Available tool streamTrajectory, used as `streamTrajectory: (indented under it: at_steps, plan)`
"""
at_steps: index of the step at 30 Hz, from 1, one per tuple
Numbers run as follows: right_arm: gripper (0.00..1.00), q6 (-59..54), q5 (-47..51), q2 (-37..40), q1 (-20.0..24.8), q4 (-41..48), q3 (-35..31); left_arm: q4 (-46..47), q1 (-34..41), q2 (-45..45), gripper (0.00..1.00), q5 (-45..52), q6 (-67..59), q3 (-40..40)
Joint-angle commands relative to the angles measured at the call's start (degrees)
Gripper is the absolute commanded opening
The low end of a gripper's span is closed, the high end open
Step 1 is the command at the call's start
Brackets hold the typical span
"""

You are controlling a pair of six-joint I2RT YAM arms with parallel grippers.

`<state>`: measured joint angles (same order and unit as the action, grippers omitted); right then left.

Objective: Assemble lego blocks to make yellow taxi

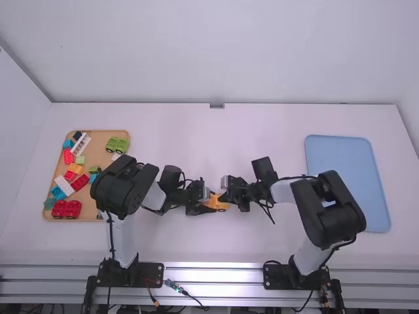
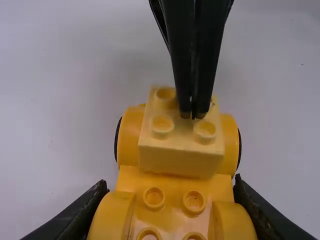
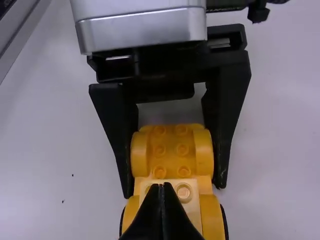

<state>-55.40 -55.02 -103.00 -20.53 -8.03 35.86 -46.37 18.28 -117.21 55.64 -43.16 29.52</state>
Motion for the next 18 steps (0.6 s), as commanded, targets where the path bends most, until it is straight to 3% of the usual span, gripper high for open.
streamTrajectory:
  at_steps: [1,6,18]
  plan:
    - [0.0,1.95,5.33,-1.6,-2.14,0.26,-0.24,0.87,0.11,-1.29,0.16,-2.71,0.26,-0.17]
    - [0.0,4.2,10.4,-1.6,-4.28,0.02,-0.26,0.85,0.11,-1.29,0.15,-2.56,0.26,-0.17]
    - [0.0,0.74,13.94,-1.6,-2.58,2.03,-3.28,0.83,0.09,-1.29,0.13,-2.75,0.26,-0.17]
